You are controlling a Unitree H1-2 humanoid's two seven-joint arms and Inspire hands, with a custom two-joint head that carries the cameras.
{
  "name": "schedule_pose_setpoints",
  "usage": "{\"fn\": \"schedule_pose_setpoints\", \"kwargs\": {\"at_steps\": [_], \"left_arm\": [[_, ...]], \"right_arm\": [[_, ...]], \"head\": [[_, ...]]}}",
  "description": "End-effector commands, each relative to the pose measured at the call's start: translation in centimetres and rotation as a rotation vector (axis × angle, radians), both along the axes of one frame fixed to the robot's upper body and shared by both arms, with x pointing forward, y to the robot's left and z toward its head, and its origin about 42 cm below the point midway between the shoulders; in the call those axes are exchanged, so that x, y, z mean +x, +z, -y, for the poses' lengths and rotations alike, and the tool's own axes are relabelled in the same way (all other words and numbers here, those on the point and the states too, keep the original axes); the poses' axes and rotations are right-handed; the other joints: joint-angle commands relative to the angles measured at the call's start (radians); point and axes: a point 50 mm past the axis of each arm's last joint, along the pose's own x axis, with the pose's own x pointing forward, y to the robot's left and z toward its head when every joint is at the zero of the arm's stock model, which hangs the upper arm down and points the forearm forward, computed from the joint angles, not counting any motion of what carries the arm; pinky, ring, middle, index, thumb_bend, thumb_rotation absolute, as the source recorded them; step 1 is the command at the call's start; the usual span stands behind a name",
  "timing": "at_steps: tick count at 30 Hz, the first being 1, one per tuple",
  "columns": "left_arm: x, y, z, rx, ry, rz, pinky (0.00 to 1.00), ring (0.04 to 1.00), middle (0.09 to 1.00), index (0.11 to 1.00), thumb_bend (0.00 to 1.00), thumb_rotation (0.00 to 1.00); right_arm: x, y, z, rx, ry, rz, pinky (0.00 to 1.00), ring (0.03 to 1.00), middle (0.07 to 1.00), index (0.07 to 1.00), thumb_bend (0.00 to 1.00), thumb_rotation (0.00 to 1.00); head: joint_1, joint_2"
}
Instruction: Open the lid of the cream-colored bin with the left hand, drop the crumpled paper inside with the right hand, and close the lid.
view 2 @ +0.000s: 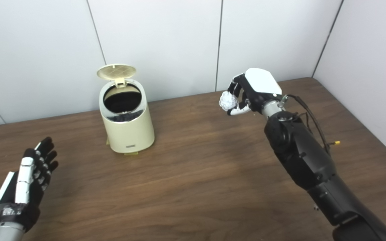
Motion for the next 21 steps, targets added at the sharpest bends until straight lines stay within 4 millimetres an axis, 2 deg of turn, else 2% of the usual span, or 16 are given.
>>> {"fn": "schedule_pose_setpoints", "kwargs": {"at_steps": [1,6,9,13,21], "left_arm": [[0.4,1.0,0.4,0.008,-0.005,0.075,1.00,0.996,0.998,1.000,0.54,1.00],[0.4,0.3,1.1,0.004,-0.005,0.078,1.00,0.992,0.991,1.000,0.55,0.98],[0.3,-0.1,1.6,-0.002,-0.002,0.078,1.00,0.987,0.984,1.000,0.55,0.98],[0.2,-0.5,2.4,-0.013,-0.001,0.077,1.00,0.985,0.982,1.000,0.56,0.97],[0.1,-1.0,3.3,-0.013,0.011,0.064,0.99,0.984,0.985,1.000,0.55,0.98]], "right_arm": [[0.1,3.7,-1.2,0.006,0.032,0.141,0.43,0.396,0.506,0.510,0.52,0.00],[0.1,5.4,-4.1,0.041,0.106,0.239,0.39,0.364,0.488,0.547,0.51,0.00],[0.0,6.4,-6.1,0.066,0.175,0.305,0.43,0.365,0.487,0.539,0.51,0.00],[-0.4,7.2,-8.2,0.124,0.242,0.364,0.33,0.359,0.494,0.552,0.51,0.00],[-0.3,8.2,-12.5,0.160,0.360,0.446,0.34,0.377,0.508,0.535,0.51,0.00]], "head": [[0.014,-0.004],[0.054,-0.020],[0.083,-0.026],[0.117,-0.034],[0.143,-0.047]]}}
